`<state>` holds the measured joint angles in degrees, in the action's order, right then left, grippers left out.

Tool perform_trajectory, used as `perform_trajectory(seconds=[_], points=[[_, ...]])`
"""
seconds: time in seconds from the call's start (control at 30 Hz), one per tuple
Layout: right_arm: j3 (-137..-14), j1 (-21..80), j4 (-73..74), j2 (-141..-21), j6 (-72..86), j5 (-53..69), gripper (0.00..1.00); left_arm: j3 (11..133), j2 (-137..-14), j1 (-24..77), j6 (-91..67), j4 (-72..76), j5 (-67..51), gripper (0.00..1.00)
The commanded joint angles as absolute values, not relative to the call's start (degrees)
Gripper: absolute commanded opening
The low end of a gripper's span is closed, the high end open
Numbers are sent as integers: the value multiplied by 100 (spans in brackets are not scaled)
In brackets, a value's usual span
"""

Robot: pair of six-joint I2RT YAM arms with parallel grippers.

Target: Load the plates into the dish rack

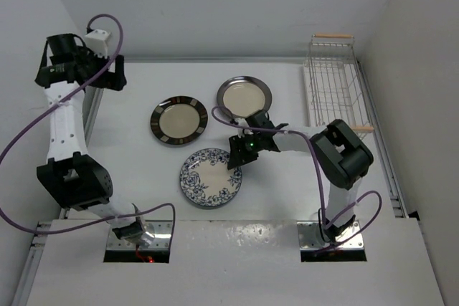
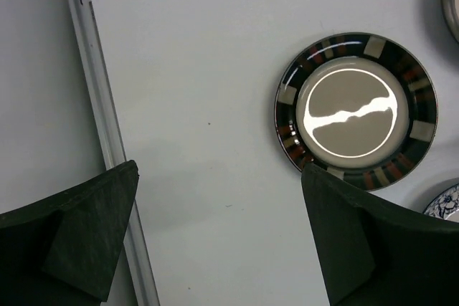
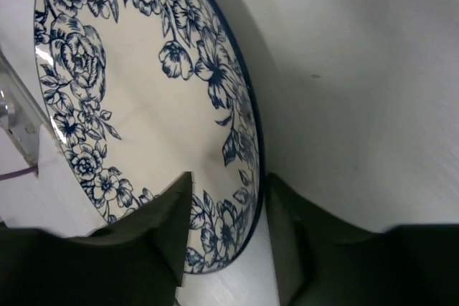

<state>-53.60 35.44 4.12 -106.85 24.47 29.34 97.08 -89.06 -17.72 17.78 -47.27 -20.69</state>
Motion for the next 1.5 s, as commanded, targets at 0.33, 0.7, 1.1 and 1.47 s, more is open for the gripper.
perform_trajectory(seconds=[0.33, 0.7, 1.1, 1.47], points=[[-5457, 3261, -35, -10348, 2444, 3392, 0, 8694, -9088, -1793, 1275, -4605, -2268, 90], [-8187, 1997, 2685, -7920, 1802, 2287, 0, 8763, -9088, -1793, 1222, -4544, -2057, 90], [-9141, -246, 2701, -7383, -498, -1746, 0, 8763, -9299, -1793, 1222, -4544, -2276, 88], [-8219, -343, 1117, -7831, -2434, -3014, 0, 8535, -9299, -1740, 1283, -4491, -2391, 86]])
